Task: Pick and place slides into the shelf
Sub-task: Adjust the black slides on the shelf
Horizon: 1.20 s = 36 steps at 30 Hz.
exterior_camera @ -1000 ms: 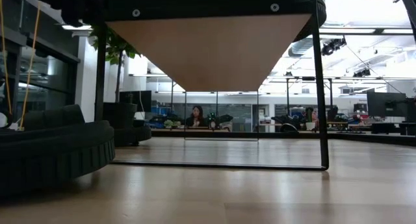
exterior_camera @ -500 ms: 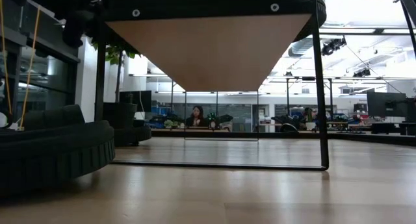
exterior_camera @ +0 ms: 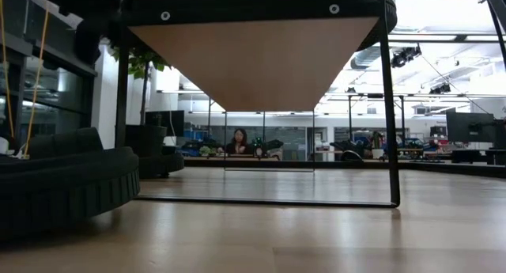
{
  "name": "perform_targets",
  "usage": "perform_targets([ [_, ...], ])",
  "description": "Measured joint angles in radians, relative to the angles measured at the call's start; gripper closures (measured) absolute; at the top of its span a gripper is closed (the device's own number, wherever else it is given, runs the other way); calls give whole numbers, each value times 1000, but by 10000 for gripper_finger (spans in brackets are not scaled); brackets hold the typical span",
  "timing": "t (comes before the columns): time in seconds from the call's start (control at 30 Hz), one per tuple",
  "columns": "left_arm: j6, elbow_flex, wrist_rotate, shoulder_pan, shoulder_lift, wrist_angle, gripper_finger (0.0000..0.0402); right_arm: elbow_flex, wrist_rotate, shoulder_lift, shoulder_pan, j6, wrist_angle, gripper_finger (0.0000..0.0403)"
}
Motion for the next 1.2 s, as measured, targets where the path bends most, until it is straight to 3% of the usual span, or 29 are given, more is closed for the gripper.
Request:
perform_targets([
  [0.3,133,0,-22,-8,71,12,330,-1,-86,0,0,-19,0,174],
  [0.87,293,0,-34,-8,216,197,330,-1,-87,0,41,-34,-1,174],
  [1.2,312,0,-4,-8,280,259,330,-1,-84,0,40,-34,-1,174],
])
